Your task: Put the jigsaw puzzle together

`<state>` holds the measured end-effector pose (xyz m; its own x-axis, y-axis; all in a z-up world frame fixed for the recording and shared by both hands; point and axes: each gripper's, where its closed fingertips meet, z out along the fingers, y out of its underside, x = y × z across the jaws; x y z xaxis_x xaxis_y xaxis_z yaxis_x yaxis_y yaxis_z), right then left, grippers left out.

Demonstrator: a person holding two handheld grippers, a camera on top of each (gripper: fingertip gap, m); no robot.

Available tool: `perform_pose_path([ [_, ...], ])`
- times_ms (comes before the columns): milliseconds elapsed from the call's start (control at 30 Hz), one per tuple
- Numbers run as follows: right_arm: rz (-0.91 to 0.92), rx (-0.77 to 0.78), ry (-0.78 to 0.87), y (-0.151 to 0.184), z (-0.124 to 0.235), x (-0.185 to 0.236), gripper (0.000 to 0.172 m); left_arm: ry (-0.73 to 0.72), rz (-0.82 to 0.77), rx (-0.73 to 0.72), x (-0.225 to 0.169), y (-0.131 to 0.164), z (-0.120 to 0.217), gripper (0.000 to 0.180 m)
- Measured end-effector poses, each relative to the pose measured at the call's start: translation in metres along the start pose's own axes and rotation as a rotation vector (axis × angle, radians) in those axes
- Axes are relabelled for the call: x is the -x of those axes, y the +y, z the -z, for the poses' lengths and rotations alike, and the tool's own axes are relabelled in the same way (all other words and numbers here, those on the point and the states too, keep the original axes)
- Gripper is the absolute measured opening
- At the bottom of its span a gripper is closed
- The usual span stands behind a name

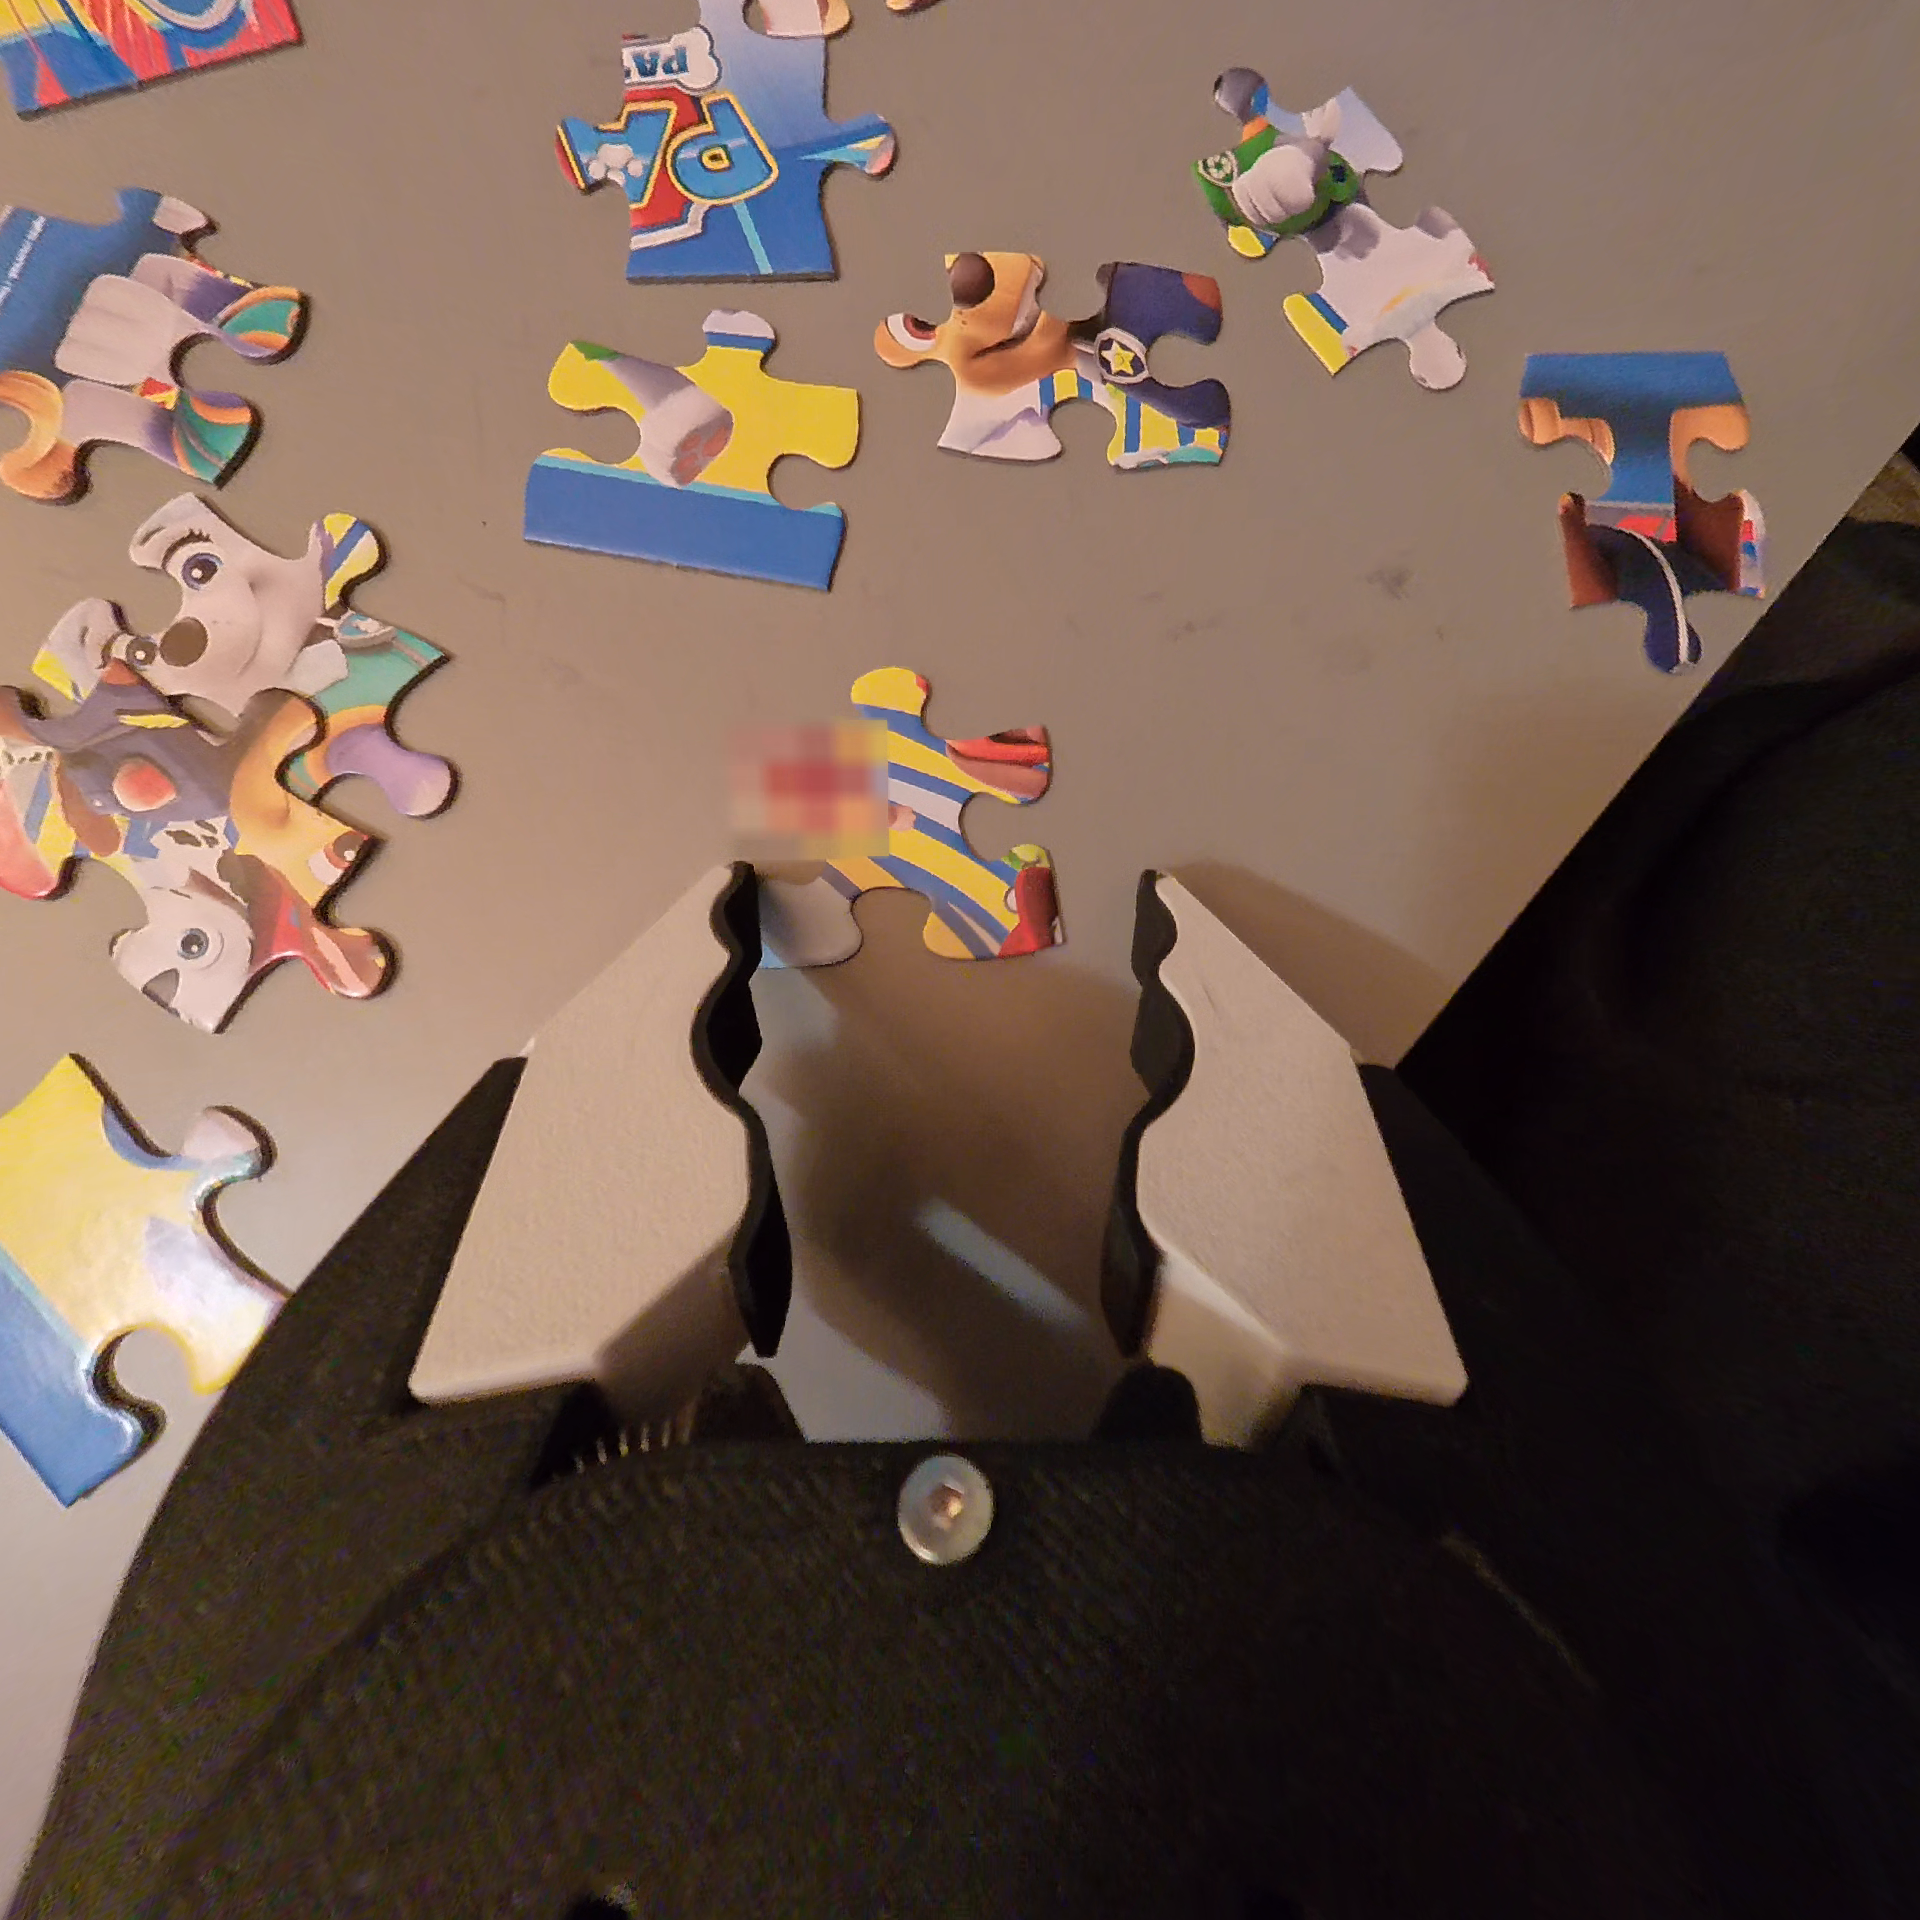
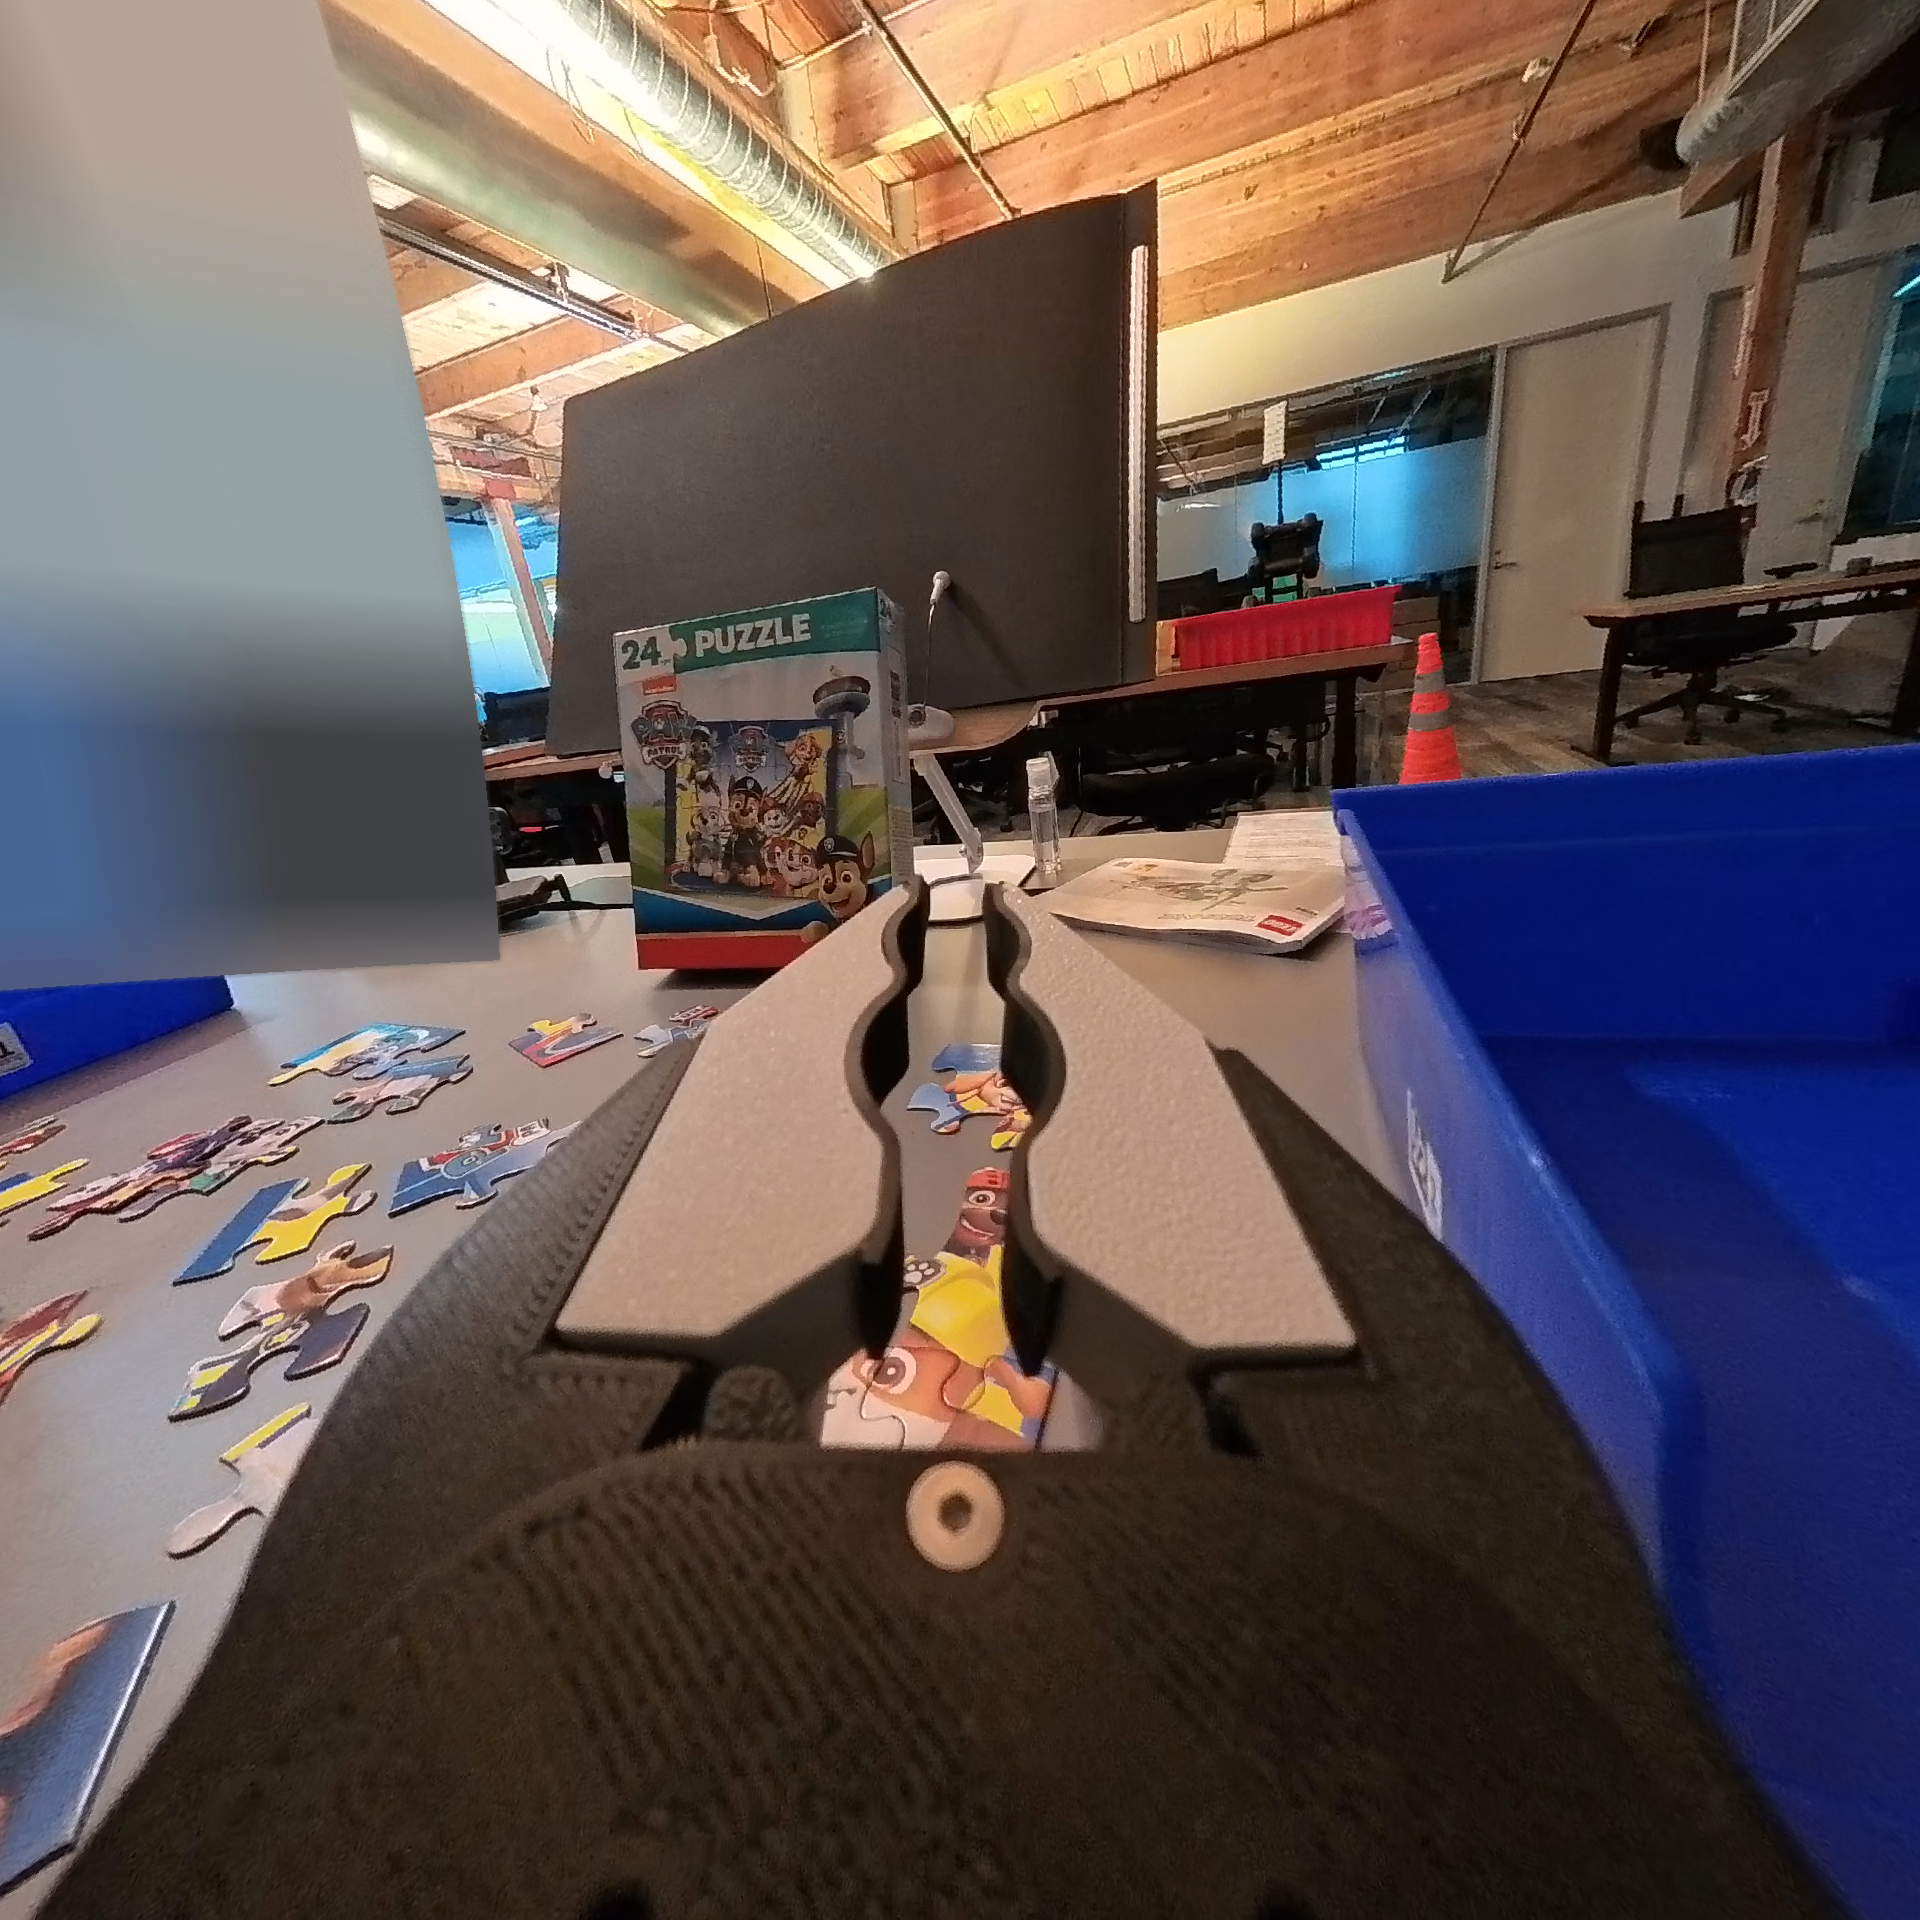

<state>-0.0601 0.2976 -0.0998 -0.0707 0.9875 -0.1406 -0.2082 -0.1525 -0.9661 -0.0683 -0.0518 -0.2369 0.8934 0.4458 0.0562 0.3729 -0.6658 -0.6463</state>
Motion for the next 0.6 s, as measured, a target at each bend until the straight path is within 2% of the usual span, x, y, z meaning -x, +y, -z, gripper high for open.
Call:
perform_pose_path([
  [600, 0.0, 0.001, -0.002, 0.0, 0.0, 0.002, 0.009, 0.046, -0.039, 0.104, -0.014, 0.016, 0.013, 0.068],
])
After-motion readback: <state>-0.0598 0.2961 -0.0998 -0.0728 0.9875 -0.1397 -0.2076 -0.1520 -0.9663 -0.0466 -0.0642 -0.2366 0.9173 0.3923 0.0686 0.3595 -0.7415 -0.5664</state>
